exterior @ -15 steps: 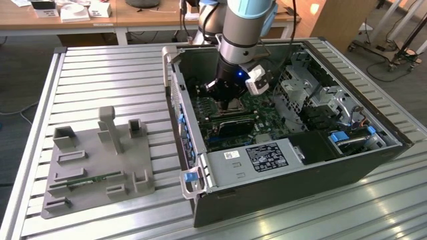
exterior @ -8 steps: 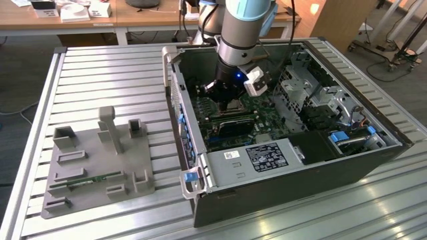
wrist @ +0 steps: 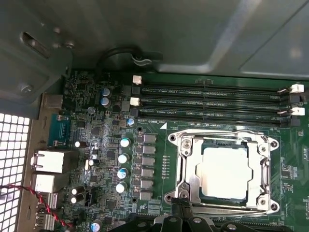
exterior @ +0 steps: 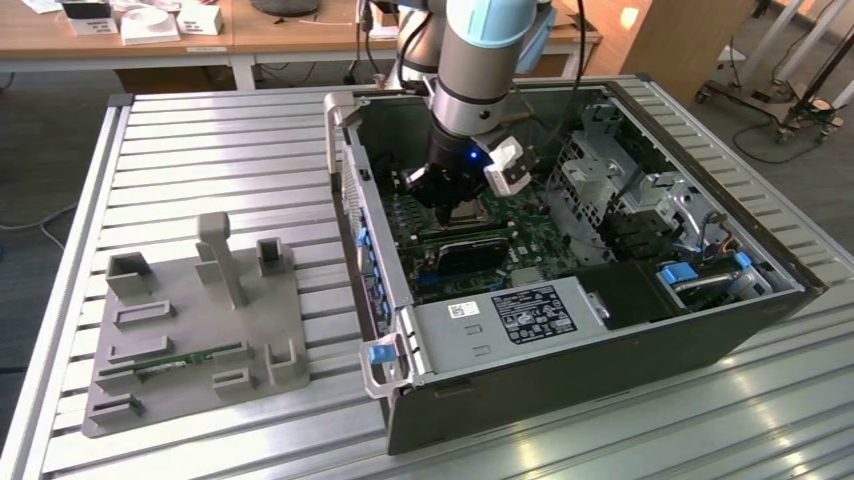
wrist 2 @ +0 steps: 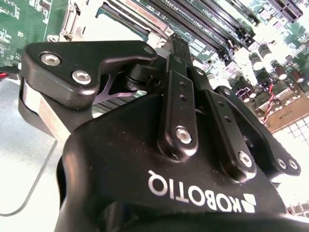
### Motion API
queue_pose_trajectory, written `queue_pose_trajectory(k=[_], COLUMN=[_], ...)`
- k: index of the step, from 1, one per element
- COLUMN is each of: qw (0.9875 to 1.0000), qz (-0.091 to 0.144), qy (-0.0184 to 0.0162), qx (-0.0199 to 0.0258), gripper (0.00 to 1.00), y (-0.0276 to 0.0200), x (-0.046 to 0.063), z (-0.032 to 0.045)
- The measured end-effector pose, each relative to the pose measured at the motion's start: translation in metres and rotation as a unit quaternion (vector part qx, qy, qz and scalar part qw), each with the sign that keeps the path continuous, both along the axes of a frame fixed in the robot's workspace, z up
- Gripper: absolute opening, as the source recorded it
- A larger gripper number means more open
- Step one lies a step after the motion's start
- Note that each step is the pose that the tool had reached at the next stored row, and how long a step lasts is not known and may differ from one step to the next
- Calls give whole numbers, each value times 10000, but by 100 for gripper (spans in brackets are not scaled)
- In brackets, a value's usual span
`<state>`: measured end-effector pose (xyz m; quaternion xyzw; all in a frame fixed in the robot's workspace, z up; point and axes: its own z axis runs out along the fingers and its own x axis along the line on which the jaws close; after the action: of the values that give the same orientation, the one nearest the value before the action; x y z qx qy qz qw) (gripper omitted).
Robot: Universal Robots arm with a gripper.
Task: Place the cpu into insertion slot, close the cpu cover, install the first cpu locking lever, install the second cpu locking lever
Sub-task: 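Install the second cpu locking lever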
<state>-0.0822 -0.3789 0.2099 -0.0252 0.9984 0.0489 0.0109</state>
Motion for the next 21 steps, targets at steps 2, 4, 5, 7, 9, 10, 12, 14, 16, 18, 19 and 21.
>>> queue_pose_trajectory(k=[2,4,5,7,9,10,12,14,16,18,19,21], qw=[10000,10000,10000,10000,10000,10000,10000,10000,10000,10000,10000,9999], qz=[0,0,0,0,0,0,0,-1,-1,-1,-1,0], qy=[1,1,1,3,8,14,30,42,50,55,56,56], qx=[3,8,11,26,55,67,82,83,82,82,82,83], gripper=[10,10,10,10,10,10,10,10,10,10,10,10], y=[0,1,1,0,-1,-2,-3,-6,-8,-9,-10,-10], x=[-1,-1,-1,-1,-1,-1,-1,-1,-1,-1,-2,-5], z=[-5,-17,-24,-31,-33,-34,-39,-49,-62,-73,-76,-79])
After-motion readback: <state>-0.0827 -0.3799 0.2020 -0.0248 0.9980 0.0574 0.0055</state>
